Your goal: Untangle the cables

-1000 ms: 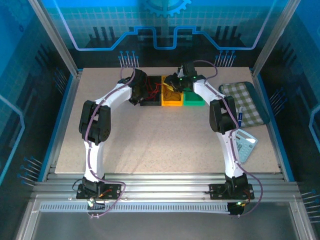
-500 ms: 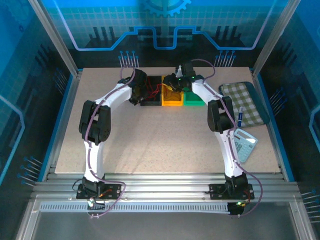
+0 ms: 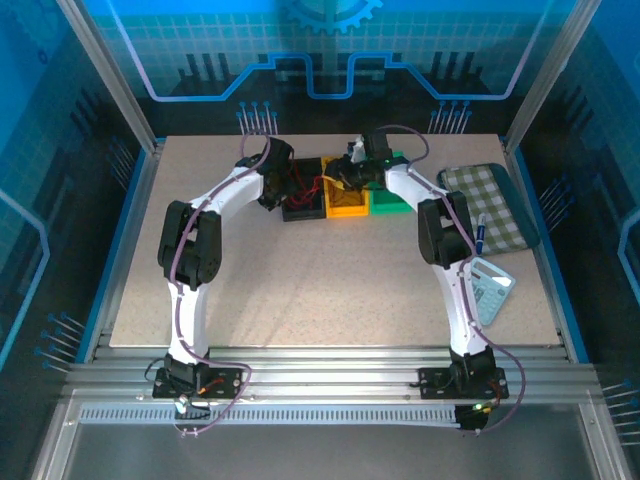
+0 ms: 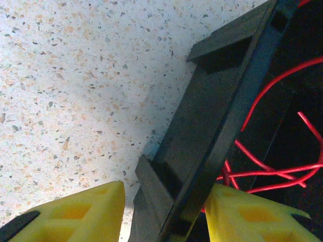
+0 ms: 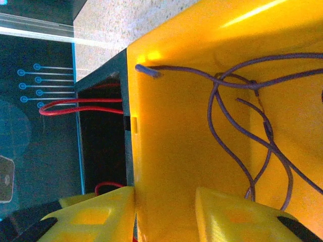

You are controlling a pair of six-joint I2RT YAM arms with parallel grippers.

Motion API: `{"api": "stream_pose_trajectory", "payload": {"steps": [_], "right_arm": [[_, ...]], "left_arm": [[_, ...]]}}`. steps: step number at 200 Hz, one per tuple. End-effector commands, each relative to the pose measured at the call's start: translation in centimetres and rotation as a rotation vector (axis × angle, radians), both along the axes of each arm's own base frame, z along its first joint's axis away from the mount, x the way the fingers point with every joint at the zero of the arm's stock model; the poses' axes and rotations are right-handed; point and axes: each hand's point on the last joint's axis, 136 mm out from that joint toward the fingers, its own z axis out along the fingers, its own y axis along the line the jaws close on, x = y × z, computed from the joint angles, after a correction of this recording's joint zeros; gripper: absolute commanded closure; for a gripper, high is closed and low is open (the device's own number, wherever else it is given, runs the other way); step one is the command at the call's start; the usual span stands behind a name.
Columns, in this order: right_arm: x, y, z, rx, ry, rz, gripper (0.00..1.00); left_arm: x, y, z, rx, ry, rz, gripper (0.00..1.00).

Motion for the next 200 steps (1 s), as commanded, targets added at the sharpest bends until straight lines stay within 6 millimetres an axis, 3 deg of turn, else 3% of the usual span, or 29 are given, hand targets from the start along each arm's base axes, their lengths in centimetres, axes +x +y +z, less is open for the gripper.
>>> {"api": "stream_pose_trajectory", "payload": {"steps": [1,40,60,65,91,144,172,200], "right_arm": [[-1.8,0.5,1.4,0.033,0.016,0.044,0.64],[-3.2,-0.6,2.3,0.022,0.029,0.052,0.65],[-4.1,-0.6,1.8,0.025,0.038,0.086,0.66],[-4.2,-0.5,3.4,0.032,0.007,0.098,0.66],[-4.7,-0.7,4.4,0.045,-0.015,0.134,0.68],[-6.2,1.5,6.6,0.132,-0.027,0.217,0.69],[-5.9,1.3,7.4,0.095,-0.053,0.200,0.68],[-4.9,0.4,8.1,0.077,-0.071,0.158,0.68]], "left_arm": [[0.6,-0.2,0.7,-0.031,-0.012,-0.005,0.54],[0.5,-0.4,0.5,-0.042,-0.008,-0.016,0.54],[0.7,-0.7,0.5,-0.051,-0.014,-0.029,0.54],[0.7,-0.8,0.5,-0.053,-0.015,-0.033,0.54],[0.9,-1.3,0.5,-0.072,-0.020,-0.050,0.54],[1.4,-2.4,0.4,-0.120,-0.035,-0.091,0.54],[1.8,-3.0,1.8,-0.123,-0.074,-0.160,0.55],[2.3,-2.6,5.3,-0.062,-0.179,-0.231,0.53]]}}
